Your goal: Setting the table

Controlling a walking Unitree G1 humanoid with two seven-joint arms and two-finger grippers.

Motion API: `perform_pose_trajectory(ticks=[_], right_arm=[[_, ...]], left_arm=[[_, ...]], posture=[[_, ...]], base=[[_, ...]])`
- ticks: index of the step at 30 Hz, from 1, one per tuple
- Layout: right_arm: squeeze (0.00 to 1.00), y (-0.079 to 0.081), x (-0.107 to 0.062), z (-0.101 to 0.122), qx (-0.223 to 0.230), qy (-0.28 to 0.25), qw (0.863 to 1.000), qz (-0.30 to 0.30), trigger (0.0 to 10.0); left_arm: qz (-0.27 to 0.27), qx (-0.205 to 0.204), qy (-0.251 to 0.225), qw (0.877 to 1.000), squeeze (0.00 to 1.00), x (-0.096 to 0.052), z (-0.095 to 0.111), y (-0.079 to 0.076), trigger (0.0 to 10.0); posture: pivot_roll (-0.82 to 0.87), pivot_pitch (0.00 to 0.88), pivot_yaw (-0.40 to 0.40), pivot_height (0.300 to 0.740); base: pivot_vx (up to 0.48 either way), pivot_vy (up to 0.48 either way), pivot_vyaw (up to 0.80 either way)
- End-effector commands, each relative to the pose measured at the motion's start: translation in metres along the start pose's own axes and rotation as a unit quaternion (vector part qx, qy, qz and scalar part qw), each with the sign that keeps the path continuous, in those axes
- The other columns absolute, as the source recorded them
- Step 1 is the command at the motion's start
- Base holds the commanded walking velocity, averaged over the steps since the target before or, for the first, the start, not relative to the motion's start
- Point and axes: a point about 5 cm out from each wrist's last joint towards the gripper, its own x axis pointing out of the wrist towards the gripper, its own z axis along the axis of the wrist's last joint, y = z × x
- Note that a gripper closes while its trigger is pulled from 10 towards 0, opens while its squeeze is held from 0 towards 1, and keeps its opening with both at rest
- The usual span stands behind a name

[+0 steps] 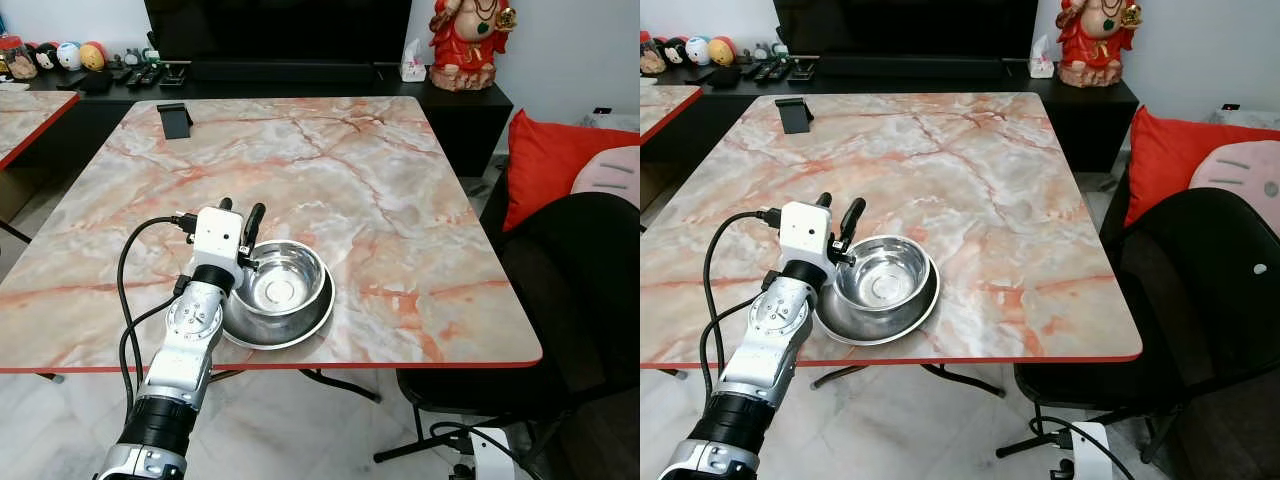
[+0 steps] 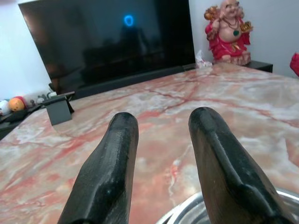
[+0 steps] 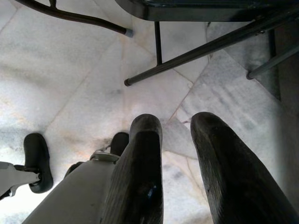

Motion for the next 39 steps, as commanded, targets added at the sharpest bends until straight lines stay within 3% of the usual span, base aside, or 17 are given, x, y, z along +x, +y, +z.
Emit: perform_pose_trajectory(ticks=[1,7,39], right_arm=[[0.0,0.0,0.0,-0.001,0.011,-0.002,1.0,-0.004,10.0],[0.0,0.001,0.0,-0.001,0.014,-0.002,1.0,-0.004,10.0],[0.0,-0.001,0.0,0.001,0.004,0.0,1.0,-0.002,10.0]], left_arm=[[-0.001,0.005,-0.011,1.0,0.0,0.004,0.004,0.002,10.0],[-0.005,0.004,-0.008,1.0,0.0,0.001,0.002,-0.003,10.0],[-0.006,-0.015,-0.018,1.0,0.0,0.004,0.012,-0.016,10.0]], posture=[[0.03,0.0,0.011,0.74],[0.03,0.0,0.012,0.74],[0.08,0.0,-0.006,0.74]], base=[[0.0,0.0,0.0],[0.0,0.0,0.0],[0.0,0.28,0.0]])
